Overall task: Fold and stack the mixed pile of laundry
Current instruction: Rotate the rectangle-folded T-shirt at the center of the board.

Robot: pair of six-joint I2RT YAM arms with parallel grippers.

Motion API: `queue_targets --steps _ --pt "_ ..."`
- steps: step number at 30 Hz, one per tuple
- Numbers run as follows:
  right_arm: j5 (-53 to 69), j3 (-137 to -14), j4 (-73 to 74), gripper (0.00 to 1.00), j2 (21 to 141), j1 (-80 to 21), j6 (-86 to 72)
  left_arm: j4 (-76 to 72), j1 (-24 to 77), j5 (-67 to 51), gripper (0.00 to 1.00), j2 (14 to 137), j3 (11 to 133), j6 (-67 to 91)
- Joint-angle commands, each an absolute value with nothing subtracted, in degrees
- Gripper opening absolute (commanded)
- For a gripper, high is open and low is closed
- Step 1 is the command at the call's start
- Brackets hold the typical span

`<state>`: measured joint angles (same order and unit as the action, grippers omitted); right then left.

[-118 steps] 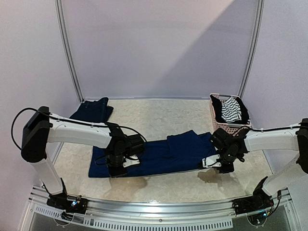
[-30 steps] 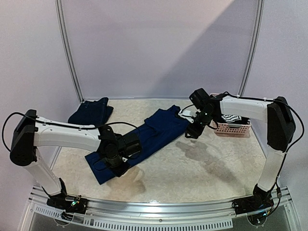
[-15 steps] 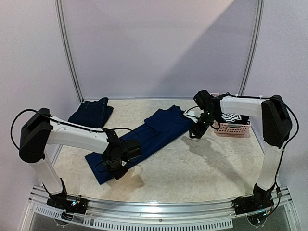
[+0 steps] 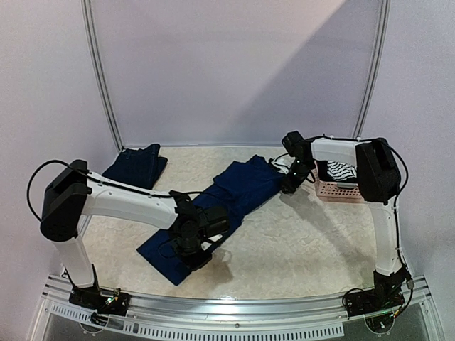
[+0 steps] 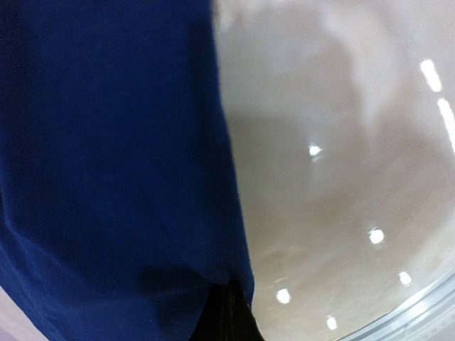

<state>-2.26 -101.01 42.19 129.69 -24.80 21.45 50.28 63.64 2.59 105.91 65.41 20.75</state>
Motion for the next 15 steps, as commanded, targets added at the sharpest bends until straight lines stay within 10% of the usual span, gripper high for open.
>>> queue_targets --steps 1,15 --pt "-6.97 -109.72 42.83 0.52 137.44 -24.92 23.50 44.20 67.59 -7.05 0.00 112.96 70.54 20.12" --pt "-9.03 -134.33 34.65 0.56 152.65 -24.00 34.54 45.41 73.54 -14.28 0.00 133.17 103.08 19.51"
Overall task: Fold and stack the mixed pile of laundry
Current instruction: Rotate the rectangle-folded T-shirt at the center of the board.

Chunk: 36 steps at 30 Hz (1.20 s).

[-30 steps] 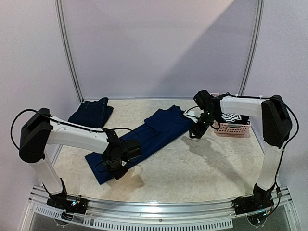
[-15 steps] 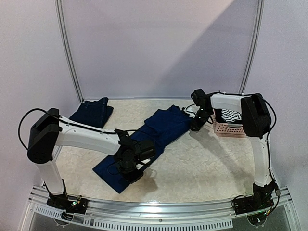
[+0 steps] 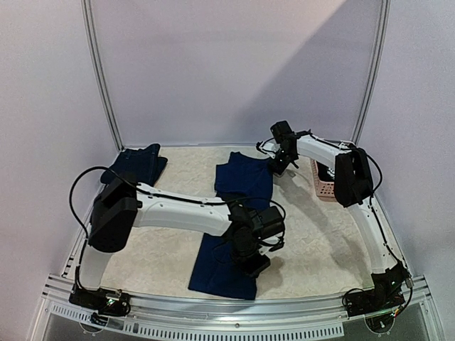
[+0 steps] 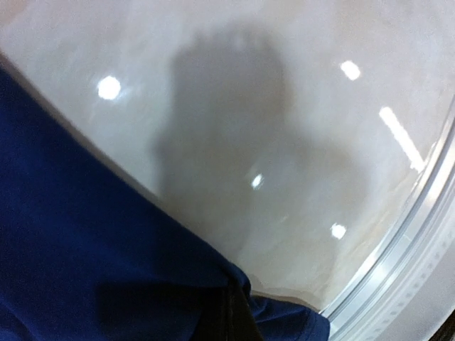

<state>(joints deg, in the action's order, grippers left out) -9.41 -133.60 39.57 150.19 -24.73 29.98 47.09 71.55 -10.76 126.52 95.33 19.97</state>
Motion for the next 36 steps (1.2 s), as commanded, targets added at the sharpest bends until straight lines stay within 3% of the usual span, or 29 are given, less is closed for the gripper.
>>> queue_targets --steps 1,6,9,13,16,23,27,31,36 --pt "-8.52 -134.33 34.31 0.58 152.62 -23.62 34.71 45.60 73.83 -14.97 0.00 135.11 106.05 19.37" --pt "-7.61 -132.39 38.28 0.61 149.26 -20.68 35.09 47.22 74.83 -17.41 0.13 140.43 118.68 17.17" --pt "-3.80 -125.51 41.25 0.65 141.28 -18.71 34.08 47.87 75.21 -15.86 0.24 137.93 119.48 13.89" --pt "6.08 -111.79 44.81 0.70 126.36 -17.32 34.17 48.78 75.36 -14.47 0.28 130.12 115.30 8.96" --pt "15.26 -100.72 48.17 0.70 113.44 -17.31 35.33 49.87 76.23 -10.39 0.29 120.47 108.87 3.42" --pt "34.90 -73.94 53.54 0.66 86.21 -19.42 39.99 38.33 80.95 7.16 0.31 95.32 79.61 -11.68" --pt "33.35 -58.49 51.08 0.64 73.74 -26.92 45.70 36.34 82.51 9.24 0.31 89.81 68.68 -16.03" --pt "24.32 -48.01 47.47 0.62 63.82 -40.68 47.43 36.90 88.41 17.07 0.29 91.03 64.43 -21.85" --pt "15.14 -42.04 43.25 0.60 62.68 -56.11 46.26 34.27 95.22 27.96 0.28 96.10 62.94 -29.65"
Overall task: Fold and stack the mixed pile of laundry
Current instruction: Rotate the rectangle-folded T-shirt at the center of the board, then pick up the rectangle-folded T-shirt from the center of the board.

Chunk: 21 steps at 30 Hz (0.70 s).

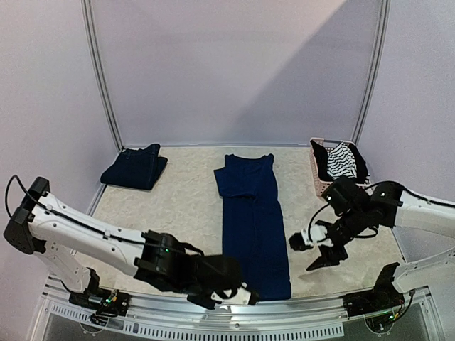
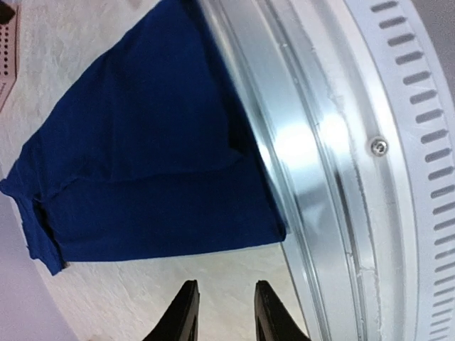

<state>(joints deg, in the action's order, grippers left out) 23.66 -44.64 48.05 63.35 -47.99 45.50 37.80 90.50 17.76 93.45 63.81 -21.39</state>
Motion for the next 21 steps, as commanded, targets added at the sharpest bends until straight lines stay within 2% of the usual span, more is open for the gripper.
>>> queue_targets --steps 1,6,21 --pt "13.68 -41.45 42.53 0.59 63.71 -58.67 46.17 33.67 96.01 28.90 0.28 96.97 62.67 -30.79" --pt "8.73 -40.29 38.73 0.58 70.72 -67.66 45.96 31.65 97.40 27.16 0.29 98.58 60.99 -33.32" --pt "6.15 -40.65 34.03 0.59 81.84 -72.75 47.01 25.77 97.64 28.01 0.30 102.74 56.16 -38.73"
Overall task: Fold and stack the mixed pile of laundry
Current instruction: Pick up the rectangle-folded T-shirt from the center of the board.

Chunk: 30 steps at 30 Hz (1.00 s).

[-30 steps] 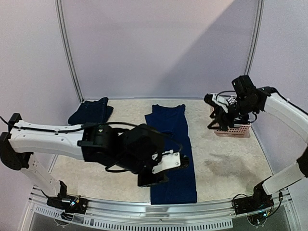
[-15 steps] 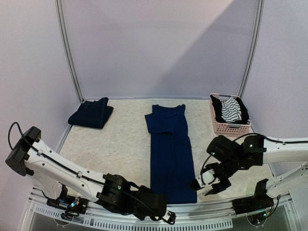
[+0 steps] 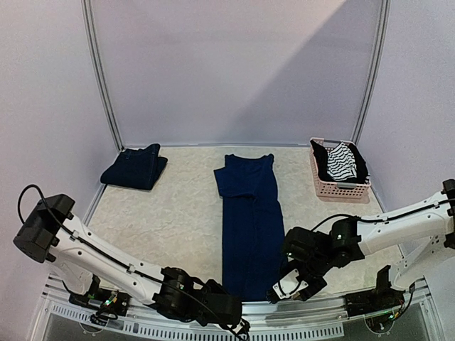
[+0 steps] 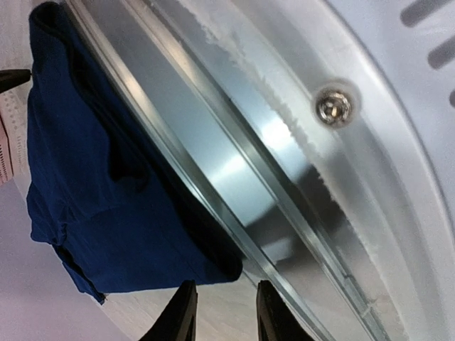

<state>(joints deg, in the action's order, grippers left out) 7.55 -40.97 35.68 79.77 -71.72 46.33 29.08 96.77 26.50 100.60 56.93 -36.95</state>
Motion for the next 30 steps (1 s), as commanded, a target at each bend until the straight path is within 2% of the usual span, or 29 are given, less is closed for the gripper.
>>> queue_targets --steps 1,4,6,9,11,13,15,22,30 --pt "5.93 -40.61 33.92 0.59 82.39 -73.02 47.09 25.34 97.67 28.11 0.30 103.35 56.16 -38.69" --pt "5.56 -40.74 33.84 0.55 83.92 -73.56 46.98 23.49 97.67 28.21 0.28 104.85 56.05 -38.51" --pt "5.46 -40.90 33.95 0.48 84.68 -73.73 46.90 22.95 97.69 28.40 0.25 105.46 56.07 -38.50" --pt "5.32 -41.50 33.93 0.36 84.77 -73.72 46.46 22.36 97.65 29.48 0.16 106.07 56.10 -38.50" --pt "5.27 -42.10 34.17 0.25 84.74 -73.70 46.15 22.12 97.63 30.23 0.08 105.88 56.12 -38.23" --pt "5.47 -42.98 35.45 0.10 84.89 -73.71 46.05 22.30 97.48 30.43 0.00 105.23 56.16 -37.71" --pt "5.58 -43.63 36.93 0.02 84.34 -73.73 45.82 22.84 97.17 31.11 0.00 103.95 56.34 -36.28" --pt "4.04 -45.78 42.39 0.00 75.51 -70.56 45.44 21.80 92.69 34.49 0.00 94.84 55.26 -29.67" --pt "1.84 -50.29 40.57 0.00 69.20 -57.82 46.87 18.39 86.15 39.81 0.00 92.93 57.98 -25.99"
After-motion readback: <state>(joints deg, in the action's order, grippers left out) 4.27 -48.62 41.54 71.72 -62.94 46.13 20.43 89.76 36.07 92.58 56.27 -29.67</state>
